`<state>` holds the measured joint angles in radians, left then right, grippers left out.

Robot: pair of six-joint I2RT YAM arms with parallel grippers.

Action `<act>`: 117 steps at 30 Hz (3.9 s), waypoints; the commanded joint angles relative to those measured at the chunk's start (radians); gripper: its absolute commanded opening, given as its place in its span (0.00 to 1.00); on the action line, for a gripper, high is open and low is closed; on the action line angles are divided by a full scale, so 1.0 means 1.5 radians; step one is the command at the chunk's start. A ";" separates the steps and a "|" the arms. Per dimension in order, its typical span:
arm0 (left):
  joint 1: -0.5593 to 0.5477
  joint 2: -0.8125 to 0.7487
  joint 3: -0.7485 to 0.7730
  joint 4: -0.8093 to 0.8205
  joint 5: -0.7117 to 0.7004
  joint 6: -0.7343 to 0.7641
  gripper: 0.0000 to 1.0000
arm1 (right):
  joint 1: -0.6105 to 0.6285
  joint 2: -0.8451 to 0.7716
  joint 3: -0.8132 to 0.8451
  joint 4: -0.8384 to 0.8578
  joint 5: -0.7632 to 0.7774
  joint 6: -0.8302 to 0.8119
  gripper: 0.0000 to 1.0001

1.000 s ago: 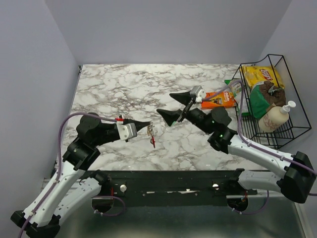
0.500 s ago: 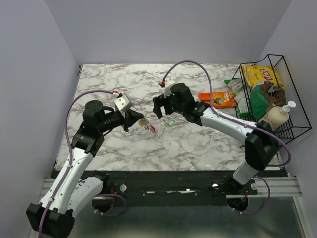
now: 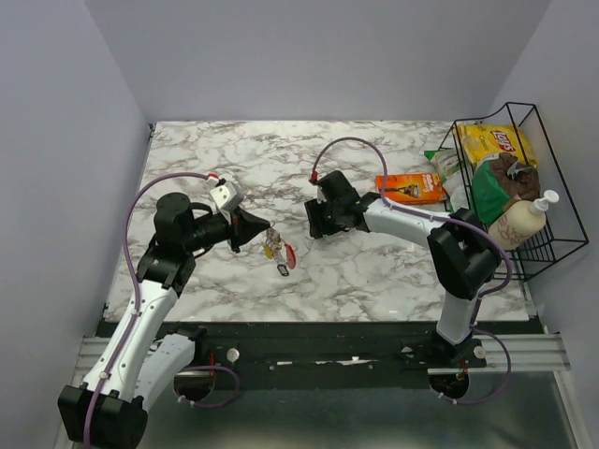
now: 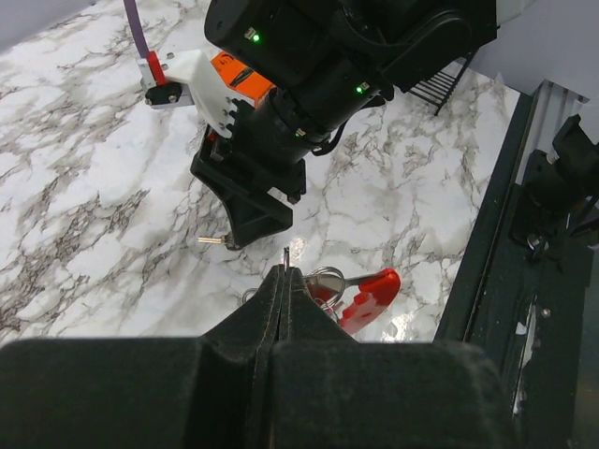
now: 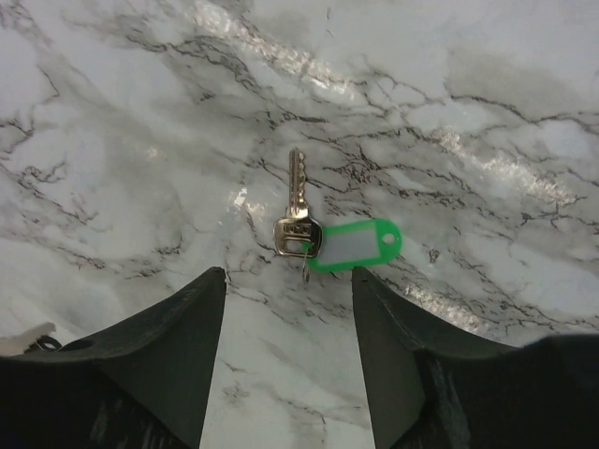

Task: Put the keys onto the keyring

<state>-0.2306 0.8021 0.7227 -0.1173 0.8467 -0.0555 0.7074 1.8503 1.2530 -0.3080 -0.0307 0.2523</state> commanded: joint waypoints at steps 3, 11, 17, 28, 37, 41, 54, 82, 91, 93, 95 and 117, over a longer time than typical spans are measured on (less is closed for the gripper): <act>0.003 -0.011 -0.010 0.034 0.023 -0.011 0.00 | -0.003 -0.014 -0.062 0.048 -0.020 0.040 0.57; 0.003 -0.007 -0.009 0.043 0.021 -0.016 0.00 | -0.006 -0.012 -0.092 0.092 -0.031 0.049 0.47; 0.003 -0.007 -0.009 0.040 0.021 -0.017 0.00 | -0.006 -0.036 -0.100 0.104 0.003 0.048 0.47; 0.003 -0.004 -0.013 0.041 0.023 -0.014 0.00 | -0.007 -0.022 -0.095 0.112 0.014 0.037 0.36; 0.003 -0.004 -0.013 0.040 0.024 -0.015 0.00 | -0.006 -0.007 -0.101 0.126 0.017 0.035 0.24; 0.003 -0.005 -0.013 0.039 0.025 -0.014 0.00 | -0.006 -0.003 -0.102 0.126 0.037 0.036 0.23; 0.003 -0.008 -0.014 0.041 0.025 -0.016 0.00 | -0.006 0.015 -0.103 0.130 0.035 0.033 0.24; 0.003 -0.021 -0.007 0.020 0.025 0.023 0.00 | -0.006 -0.195 -0.163 0.162 -0.010 -0.147 0.01; 0.003 -0.036 0.001 -0.002 0.044 0.088 0.00 | -0.006 -0.329 -0.179 0.110 -0.260 -0.317 0.01; 0.003 -0.041 0.001 -0.008 0.046 0.098 0.00 | -0.007 -0.340 -0.173 0.095 -0.267 -0.324 0.01; 0.003 -0.042 0.002 -0.011 0.046 0.109 0.00 | -0.007 -0.345 -0.174 0.083 -0.244 -0.326 0.01; 0.003 -0.074 -0.014 -0.018 0.047 0.109 0.00 | -0.006 -0.080 -0.267 0.300 -0.093 -0.025 0.01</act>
<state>-0.2302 0.7116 0.7063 -0.1509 0.8940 0.1009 0.6983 1.7275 0.8719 0.0715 -0.2481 0.1753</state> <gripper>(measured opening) 0.009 0.012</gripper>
